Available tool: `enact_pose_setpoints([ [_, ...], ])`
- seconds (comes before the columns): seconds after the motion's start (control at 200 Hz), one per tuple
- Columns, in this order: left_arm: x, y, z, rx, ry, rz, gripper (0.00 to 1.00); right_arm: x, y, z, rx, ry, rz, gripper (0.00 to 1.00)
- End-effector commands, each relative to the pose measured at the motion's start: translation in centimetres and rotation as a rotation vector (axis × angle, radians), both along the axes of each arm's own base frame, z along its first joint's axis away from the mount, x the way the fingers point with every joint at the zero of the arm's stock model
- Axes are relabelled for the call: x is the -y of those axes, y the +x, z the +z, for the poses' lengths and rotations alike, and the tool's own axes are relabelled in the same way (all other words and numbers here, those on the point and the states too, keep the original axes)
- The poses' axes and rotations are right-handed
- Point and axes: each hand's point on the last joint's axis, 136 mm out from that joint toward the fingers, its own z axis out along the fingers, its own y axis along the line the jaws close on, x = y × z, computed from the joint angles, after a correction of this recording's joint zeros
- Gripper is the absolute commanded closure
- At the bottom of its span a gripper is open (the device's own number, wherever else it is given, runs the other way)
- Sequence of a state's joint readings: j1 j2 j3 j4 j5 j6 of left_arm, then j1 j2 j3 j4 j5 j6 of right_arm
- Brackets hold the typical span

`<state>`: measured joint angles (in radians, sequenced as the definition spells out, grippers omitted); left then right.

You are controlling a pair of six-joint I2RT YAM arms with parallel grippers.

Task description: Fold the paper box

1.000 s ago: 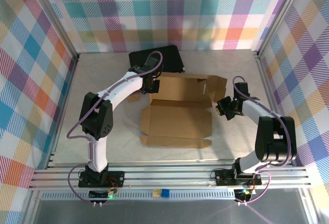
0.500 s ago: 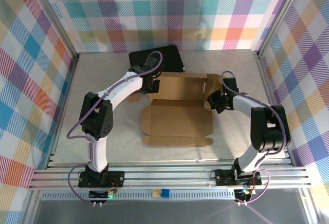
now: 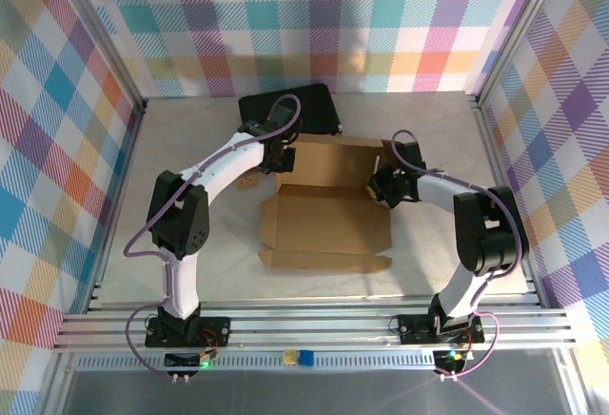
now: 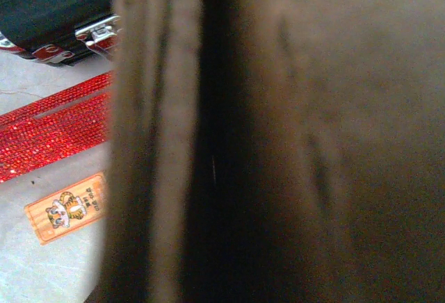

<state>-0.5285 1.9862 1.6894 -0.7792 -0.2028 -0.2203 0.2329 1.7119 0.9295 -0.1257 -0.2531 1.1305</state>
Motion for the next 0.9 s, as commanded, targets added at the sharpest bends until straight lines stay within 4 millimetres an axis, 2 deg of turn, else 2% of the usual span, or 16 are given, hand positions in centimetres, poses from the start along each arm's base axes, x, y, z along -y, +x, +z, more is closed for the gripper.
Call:
enact_pose_setpoints([
  [0.0,0.6,0.5,1.6,0.037,-0.046,0.01,1.0,-0.3,0.2,1.3,0.018,-0.004,0.0,0.92],
  [0.09,0.5,0.4,1.6,0.032,-0.049,0.011,1.0,0.3,0.4,4.1,0.097,-0.057,0.034,0.9],
  [0.225,0.0,0.7,1.7,0.029,-0.057,0.012,1.0,1.6,0.8,10.3,0.271,-0.112,0.112,0.82],
  [0.385,-0.4,1.3,2.3,0.041,-0.071,-0.008,1.0,5.2,0.9,18.1,0.529,-0.09,0.13,0.66],
  [0.47,-0.5,1.6,2.5,0.05,-0.072,-0.025,1.0,7.8,1.0,20.2,0.585,-0.109,0.105,0.64],
  [0.535,-0.7,1.8,2.6,0.054,-0.079,-0.033,1.0,10.2,1.4,19.9,0.578,-0.115,0.054,0.64],
  [0.585,-0.8,1.9,2.5,0.053,-0.083,-0.041,1.0,12.1,2.0,19.1,0.56,-0.101,0.005,0.63],
  [0.665,-1.0,2.1,2.5,0.051,-0.091,-0.051,1.0,14.3,3.5,15.9,0.47,-0.022,-0.031,0.61],
  [0.795,-1.1,2.4,2.4,0.049,-0.095,-0.061,1.0,14.0,5.3,11.8,0.371,0.042,0.065,0.62],
  [0.895,-1.3,2.7,2.3,0.048,-0.106,-0.057,1.0,13.4,6.1,9.9,0.339,0.086,0.131,0.68],
])
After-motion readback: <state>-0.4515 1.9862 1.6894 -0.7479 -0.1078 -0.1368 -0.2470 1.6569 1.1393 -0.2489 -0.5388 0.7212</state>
